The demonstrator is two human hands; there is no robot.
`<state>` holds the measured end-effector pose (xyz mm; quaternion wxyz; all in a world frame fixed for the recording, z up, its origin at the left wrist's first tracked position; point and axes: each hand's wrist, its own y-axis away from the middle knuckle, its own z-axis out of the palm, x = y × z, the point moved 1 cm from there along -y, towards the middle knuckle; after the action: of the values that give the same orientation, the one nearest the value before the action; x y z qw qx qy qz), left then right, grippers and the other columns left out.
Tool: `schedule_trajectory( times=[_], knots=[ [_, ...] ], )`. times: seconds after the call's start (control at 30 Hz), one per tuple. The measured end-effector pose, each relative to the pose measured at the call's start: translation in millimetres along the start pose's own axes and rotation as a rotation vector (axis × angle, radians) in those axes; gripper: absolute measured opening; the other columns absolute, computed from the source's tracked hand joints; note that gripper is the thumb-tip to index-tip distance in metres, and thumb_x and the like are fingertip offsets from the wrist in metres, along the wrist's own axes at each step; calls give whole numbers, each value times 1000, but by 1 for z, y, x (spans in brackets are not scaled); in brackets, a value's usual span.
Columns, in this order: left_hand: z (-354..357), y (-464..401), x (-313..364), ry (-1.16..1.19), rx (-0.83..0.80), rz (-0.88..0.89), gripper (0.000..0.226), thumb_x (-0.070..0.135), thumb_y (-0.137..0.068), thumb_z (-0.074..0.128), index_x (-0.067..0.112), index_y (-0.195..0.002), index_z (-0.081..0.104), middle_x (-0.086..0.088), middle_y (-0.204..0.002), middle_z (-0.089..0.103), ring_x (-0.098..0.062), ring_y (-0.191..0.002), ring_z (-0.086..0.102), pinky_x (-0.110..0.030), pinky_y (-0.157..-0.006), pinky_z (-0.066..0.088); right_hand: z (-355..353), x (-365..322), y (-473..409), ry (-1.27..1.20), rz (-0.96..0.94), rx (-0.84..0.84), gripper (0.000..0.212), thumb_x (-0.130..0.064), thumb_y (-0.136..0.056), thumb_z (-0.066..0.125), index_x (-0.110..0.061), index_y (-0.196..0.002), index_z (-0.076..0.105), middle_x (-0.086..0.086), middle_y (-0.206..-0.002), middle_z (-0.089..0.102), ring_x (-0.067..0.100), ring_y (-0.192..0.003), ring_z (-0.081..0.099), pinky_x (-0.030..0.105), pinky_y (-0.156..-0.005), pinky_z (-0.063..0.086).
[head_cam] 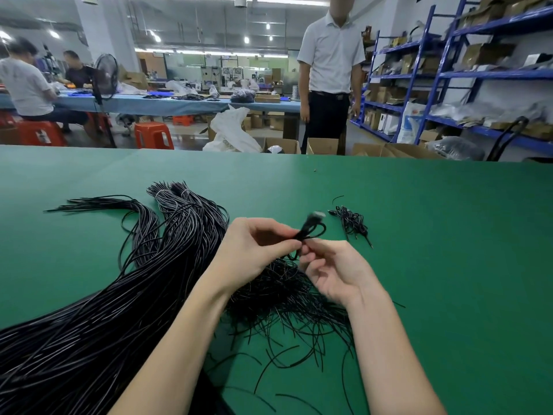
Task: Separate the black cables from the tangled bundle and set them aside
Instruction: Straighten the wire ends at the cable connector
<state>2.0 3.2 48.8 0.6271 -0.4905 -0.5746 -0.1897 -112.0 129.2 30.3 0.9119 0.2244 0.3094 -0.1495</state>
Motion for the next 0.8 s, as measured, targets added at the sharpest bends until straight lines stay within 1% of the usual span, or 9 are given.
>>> schedule_trajectory(
  times=[0.07, 0.13, 0.23, 0.37, 0.47, 0.57, 0.67, 0.73, 0.8],
  knots=[
    [1, 0, 2, -174, -12, 96, 19, 6, -77, 86, 21, -86, 81, 3, -89, 79, -14, -87, 76, -22, -85, 57, -1, 5, 0, -183, 108, -48, 4, 0, -73, 66, 4, -74, 66, 9, -69, 58, 11, -49, 53, 13, -33, 38],
    [-2, -1, 3, -223, 7, 44, 15, 8, -77, 85, 17, -88, 81, 3, -87, 79, -13, -85, 75, -22, -83, 57, -1, 6, 1, -13, 19, -36, 6, -4, -80, 68, 0, -84, 66, 7, -71, 62, 9, -52, 54, 12, -35, 39],
    [-5, -1, 2, 136, 76, -296, 21, 10, -75, 83, 9, -95, 76, -6, -91, 78, -16, -81, 72, -28, -83, 55, 4, 0, 1, 611, -424, 135, 9, -12, -88, 76, -10, -96, 74, -1, -79, 76, 6, -60, 62, 16, -49, 49],
    [0, -1, -2, 590, 82, -625, 30, 16, -66, 78, 11, -95, 72, -3, -79, 72, -10, -66, 63, -20, -66, 54, 10, -7, 8, 999, -757, 114, 7, -16, -85, 82, -18, -91, 80, -7, -83, 79, 9, -73, 73, 25, -61, 59],
    [0, -1, -4, 728, 77, -725, 22, 12, -60, 81, 8, -81, 79, -7, -79, 71, -14, -71, 62, -21, -61, 57, 11, -7, 10, 1280, -996, 179, 3, -20, -87, 80, -22, -89, 82, -16, -79, 76, 10, -77, 73, 36, -64, 62],
    [2, 0, -4, 697, 56, -700, 17, 13, -59, 82, 12, -76, 81, -5, -80, 71, -12, -69, 64, -24, -64, 57, 12, -3, 11, 1295, -1104, 176, 6, -17, -92, 76, -20, -88, 79, -19, -76, 70, 10, -73, 69, 38, -56, 60],
    [-1, 1, -7, 484, 15, -512, 31, 18, -65, 82, 15, -94, 74, -4, -89, 75, -10, -76, 66, -24, -75, 49, 11, -4, 7, 1143, -845, 183, 12, -14, -95, 72, -17, -84, 77, -15, -68, 69, 7, -58, 67, 23, -54, 56],
    [-6, 2, -6, 344, -7, -352, 25, 20, -63, 85, 18, -87, 77, -9, -99, 77, -13, -88, 66, -23, -82, 44, 10, -9, 8, 805, -504, 84, 10, -6, -93, 71, -7, -86, 78, -6, -68, 71, 7, -57, 64, 19, -54, 55],
    [-11, 3, -4, 245, -67, -244, 18, 20, -66, 86, 21, -82, 78, -8, -97, 77, -10, -84, 68, -16, -76, 48, 9, -9, 11, 442, -210, 11, 8, 2, -84, 72, 0, -81, 79, 6, -70, 70, 7, -55, 62, 14, -49, 52]
  ],
)
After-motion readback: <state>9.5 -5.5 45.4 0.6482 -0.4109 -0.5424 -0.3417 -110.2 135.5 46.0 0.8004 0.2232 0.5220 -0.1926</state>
